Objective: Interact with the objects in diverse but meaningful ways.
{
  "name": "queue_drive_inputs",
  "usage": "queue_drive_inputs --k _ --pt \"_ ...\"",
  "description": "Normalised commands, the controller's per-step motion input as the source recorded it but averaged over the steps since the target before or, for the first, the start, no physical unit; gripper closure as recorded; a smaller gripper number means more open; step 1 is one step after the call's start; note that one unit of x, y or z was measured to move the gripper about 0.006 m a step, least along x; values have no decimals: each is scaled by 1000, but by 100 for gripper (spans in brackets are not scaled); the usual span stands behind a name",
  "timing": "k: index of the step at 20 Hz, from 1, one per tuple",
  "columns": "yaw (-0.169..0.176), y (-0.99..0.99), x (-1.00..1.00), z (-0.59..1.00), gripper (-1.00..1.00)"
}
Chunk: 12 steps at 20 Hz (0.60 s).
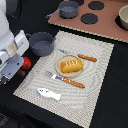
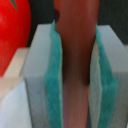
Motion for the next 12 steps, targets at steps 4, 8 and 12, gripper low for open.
queue_drive_inputs --k 4,8,12 --pt "0 4 -430 -181 100" --pt "0 0 -294 -80 -100" --pt "0 0 -259 -110 -100"
